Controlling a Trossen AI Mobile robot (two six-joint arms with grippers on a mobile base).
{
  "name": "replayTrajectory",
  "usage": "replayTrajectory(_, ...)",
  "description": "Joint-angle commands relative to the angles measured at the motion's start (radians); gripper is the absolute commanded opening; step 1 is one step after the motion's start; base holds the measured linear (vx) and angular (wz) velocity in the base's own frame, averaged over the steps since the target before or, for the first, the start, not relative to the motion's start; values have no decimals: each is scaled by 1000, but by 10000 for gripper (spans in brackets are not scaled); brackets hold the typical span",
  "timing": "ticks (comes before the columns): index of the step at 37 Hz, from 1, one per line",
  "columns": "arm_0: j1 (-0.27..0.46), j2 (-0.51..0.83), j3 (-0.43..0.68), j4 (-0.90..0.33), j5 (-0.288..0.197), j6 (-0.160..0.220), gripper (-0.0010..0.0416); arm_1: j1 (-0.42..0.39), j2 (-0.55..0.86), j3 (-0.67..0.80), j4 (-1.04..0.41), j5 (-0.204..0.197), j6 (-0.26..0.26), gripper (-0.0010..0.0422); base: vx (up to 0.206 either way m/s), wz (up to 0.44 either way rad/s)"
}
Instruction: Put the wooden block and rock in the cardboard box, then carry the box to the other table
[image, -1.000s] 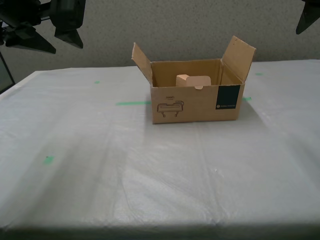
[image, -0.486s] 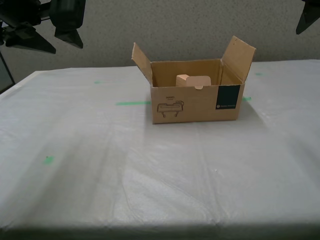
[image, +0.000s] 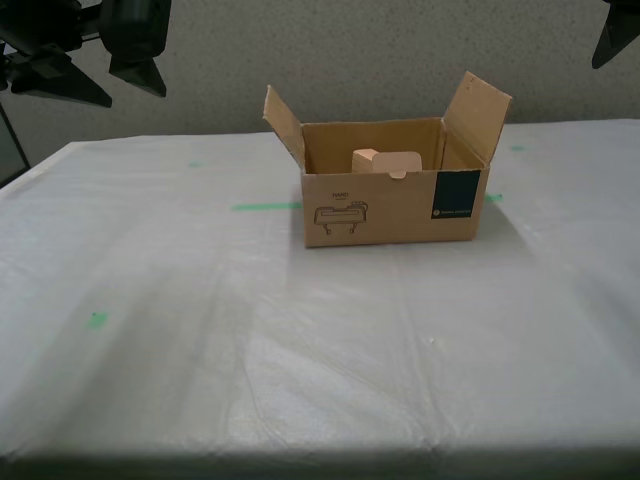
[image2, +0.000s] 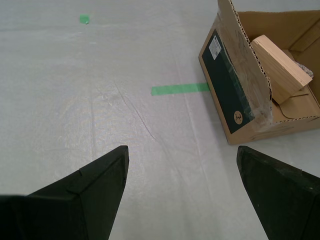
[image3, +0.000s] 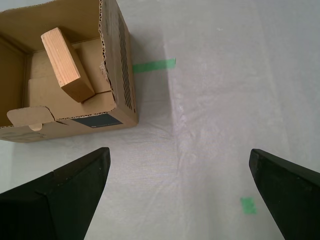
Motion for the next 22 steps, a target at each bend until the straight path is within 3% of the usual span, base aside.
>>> replayTrajectory(1,0,0,0,0,6,5,388,0,0,0,1,-5,-2,293,0,0)
replayTrajectory(22,0,0,0,0,6,5,388,0,0,0,1,-5,-2,293,0,0)
